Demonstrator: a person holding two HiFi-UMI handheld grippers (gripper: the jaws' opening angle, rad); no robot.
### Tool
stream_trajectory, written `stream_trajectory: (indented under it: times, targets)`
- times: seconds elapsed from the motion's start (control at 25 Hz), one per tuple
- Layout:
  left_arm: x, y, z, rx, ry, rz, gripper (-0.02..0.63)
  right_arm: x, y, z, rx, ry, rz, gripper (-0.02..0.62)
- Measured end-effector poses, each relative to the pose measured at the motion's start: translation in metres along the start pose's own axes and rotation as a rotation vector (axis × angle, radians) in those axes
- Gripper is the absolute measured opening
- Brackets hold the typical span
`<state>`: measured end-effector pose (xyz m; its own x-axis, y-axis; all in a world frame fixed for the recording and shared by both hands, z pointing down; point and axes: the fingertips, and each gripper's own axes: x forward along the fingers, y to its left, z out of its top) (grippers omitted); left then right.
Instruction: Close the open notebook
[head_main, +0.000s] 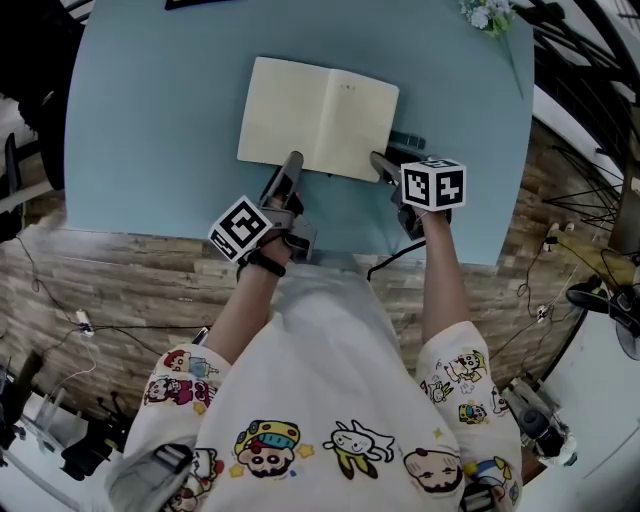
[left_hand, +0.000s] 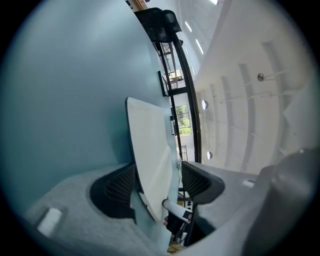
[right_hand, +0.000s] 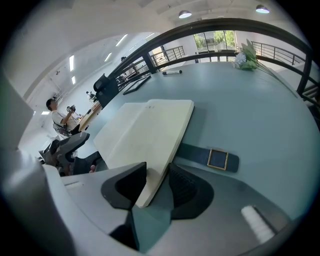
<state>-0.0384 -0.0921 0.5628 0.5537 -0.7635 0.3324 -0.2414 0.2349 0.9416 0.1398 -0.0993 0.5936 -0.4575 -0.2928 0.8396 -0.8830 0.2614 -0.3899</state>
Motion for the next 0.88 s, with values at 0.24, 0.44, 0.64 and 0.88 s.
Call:
stream_trajectory:
  times: [0.24,0.44,0.64,0.88]
  targets:
    - [-0.004,0.005,0.016,0.048,-0.029,0.017,0.28,0.0,-0.001,-0.001,0.002,-0.001,0.002,0.156]
    - [-0.004,0.002,0.048,0.126,-0.093,0.021,0.227,0.0,0.0,-0.001,0.004,0.0,0.004,0.155]
    - [0.003,-0.001,0.072,0.156,-0.114,0.026,0.162,-0.001,0.001,-0.002,0.012,-0.001,0.006,0.155]
    - [0.005,0.0,0.081,0.182,-0.115,0.044,0.032,0.0,0.0,-0.001,0.022,-0.004,0.009,0.153]
